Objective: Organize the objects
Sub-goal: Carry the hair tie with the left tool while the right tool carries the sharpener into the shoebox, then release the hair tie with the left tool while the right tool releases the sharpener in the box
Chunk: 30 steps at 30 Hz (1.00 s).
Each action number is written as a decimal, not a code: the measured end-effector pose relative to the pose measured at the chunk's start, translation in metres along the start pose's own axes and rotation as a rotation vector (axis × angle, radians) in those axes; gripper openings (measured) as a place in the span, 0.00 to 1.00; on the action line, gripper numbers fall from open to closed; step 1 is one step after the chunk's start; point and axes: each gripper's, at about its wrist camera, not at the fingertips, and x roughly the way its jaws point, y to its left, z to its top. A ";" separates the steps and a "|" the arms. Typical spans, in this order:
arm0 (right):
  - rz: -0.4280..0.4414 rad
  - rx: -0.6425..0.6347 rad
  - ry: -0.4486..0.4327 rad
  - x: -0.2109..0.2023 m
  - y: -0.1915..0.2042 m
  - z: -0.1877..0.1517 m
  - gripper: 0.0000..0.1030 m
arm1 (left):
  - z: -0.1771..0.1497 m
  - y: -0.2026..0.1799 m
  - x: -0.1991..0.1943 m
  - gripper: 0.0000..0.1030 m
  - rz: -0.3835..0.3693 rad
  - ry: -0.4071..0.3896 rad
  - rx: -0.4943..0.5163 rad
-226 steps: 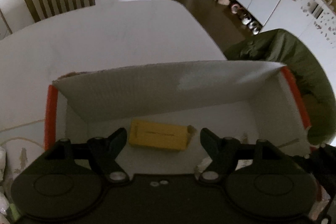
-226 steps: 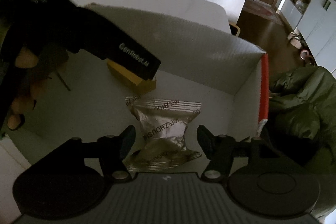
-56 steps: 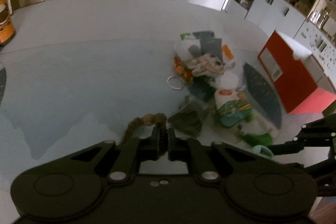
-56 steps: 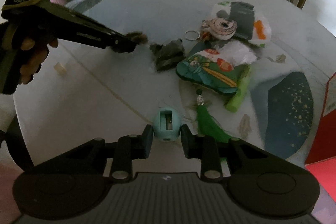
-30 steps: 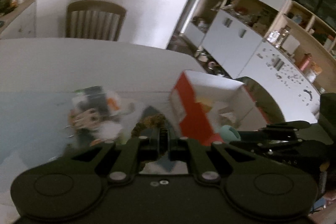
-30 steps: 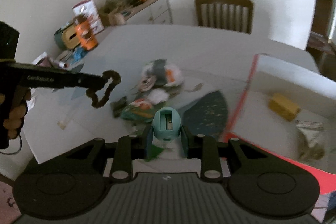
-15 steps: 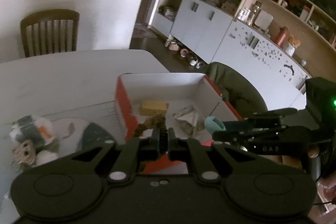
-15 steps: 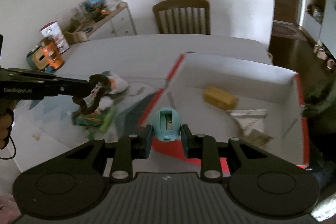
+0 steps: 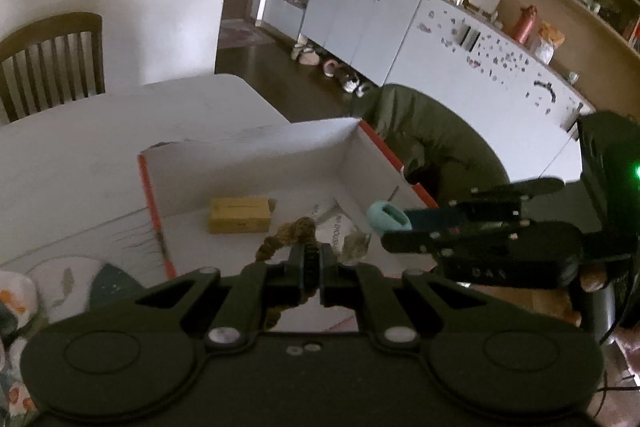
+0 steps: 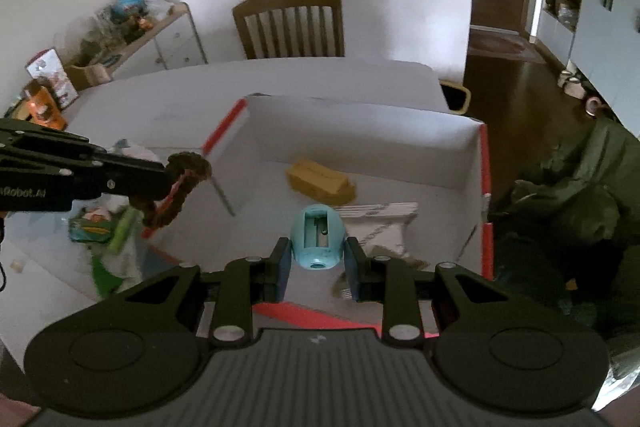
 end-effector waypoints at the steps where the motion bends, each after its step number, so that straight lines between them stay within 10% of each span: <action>1: -0.008 -0.002 0.002 0.004 -0.002 0.001 0.27 | 0.002 -0.001 0.006 0.04 0.004 0.007 0.005; 30: -0.081 0.014 0.274 0.159 -0.045 0.053 0.27 | 0.008 0.008 0.136 0.05 0.104 0.263 0.025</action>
